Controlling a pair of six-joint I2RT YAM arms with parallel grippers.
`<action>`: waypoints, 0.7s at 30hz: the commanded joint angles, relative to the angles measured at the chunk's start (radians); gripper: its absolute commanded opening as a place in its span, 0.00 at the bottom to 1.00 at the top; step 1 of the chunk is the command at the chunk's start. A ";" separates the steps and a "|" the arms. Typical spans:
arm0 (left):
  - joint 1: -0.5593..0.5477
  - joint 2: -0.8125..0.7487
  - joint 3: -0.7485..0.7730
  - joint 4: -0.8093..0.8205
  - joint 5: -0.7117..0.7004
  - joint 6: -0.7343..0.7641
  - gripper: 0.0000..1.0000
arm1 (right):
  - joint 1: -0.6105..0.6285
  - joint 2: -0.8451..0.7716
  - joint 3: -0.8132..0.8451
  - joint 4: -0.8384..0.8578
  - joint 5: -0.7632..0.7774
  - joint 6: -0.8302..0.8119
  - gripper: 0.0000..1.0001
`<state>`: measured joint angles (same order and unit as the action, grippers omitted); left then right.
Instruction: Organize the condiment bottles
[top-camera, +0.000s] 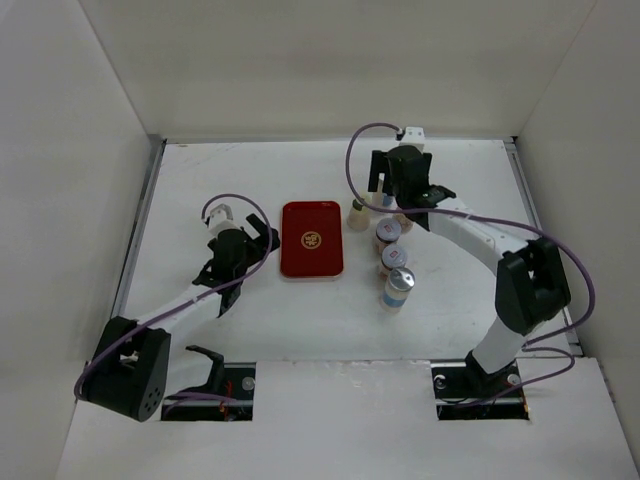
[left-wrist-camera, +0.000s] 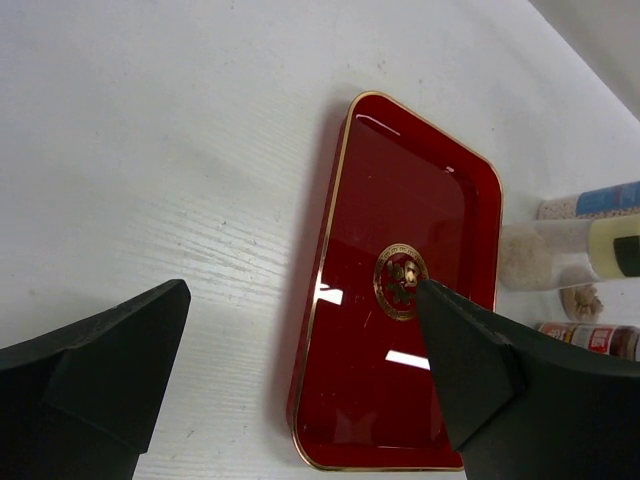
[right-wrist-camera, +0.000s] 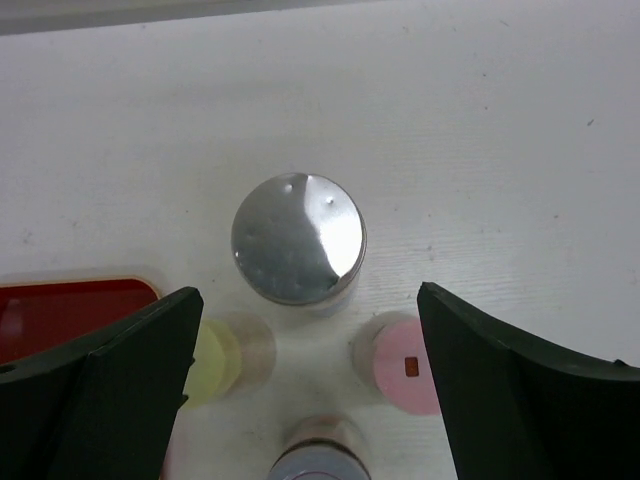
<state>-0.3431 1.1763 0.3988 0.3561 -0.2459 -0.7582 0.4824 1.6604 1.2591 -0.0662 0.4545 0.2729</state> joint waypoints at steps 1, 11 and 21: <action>0.017 0.019 -0.006 0.049 0.052 -0.006 1.00 | -0.021 0.050 0.114 -0.046 -0.005 -0.038 0.96; 0.042 0.022 -0.021 0.076 0.088 -0.026 1.00 | -0.031 0.187 0.204 -0.072 -0.036 -0.043 0.84; 0.052 0.037 -0.031 0.106 0.109 -0.032 1.00 | -0.025 0.118 0.229 0.022 -0.008 -0.072 0.46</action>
<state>-0.3008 1.2144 0.3798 0.3962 -0.1581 -0.7830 0.4568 1.8572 1.4208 -0.1398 0.4118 0.2298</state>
